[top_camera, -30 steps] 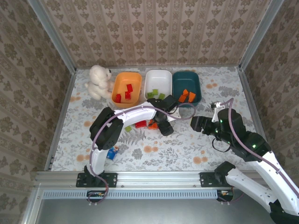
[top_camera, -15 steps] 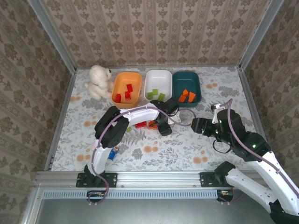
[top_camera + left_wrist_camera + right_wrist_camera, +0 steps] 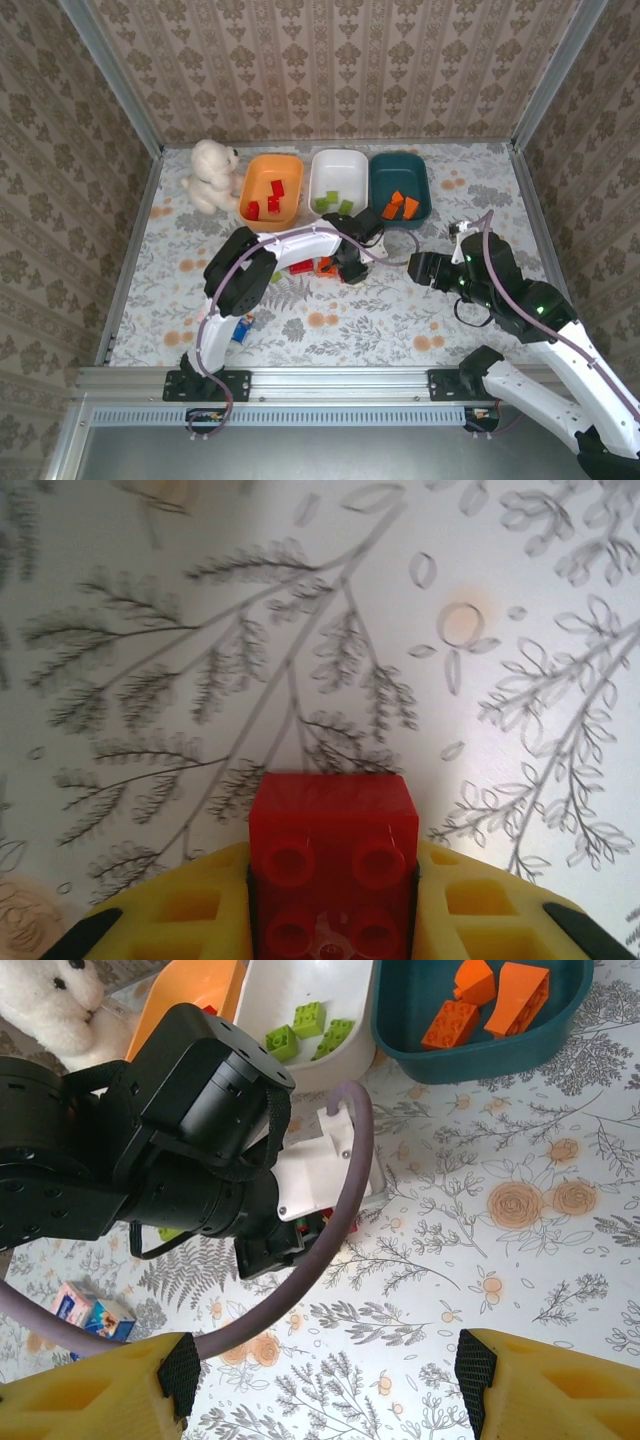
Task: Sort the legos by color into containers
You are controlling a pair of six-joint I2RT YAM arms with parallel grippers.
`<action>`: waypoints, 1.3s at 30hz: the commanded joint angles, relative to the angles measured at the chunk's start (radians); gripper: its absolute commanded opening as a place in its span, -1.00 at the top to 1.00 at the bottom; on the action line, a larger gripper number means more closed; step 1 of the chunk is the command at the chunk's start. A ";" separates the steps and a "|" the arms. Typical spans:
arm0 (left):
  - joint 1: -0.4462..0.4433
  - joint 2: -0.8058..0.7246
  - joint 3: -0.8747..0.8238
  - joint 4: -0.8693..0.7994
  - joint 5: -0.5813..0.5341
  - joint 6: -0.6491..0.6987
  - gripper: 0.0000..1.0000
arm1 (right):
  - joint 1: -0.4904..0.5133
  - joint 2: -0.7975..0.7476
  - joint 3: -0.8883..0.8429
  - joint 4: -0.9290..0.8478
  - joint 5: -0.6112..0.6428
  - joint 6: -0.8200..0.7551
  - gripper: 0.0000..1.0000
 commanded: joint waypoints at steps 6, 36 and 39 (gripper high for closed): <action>0.180 -0.264 0.018 0.047 -0.005 -0.271 0.47 | -0.008 0.054 0.020 0.058 -0.021 -0.013 -0.43; 0.593 0.086 0.240 -0.068 0.131 -0.521 0.38 | -0.008 0.447 0.093 0.443 -0.440 -0.010 -0.47; 0.593 0.082 0.228 -0.069 0.134 -0.520 0.31 | -0.008 0.458 0.097 0.445 -0.444 -0.010 -0.48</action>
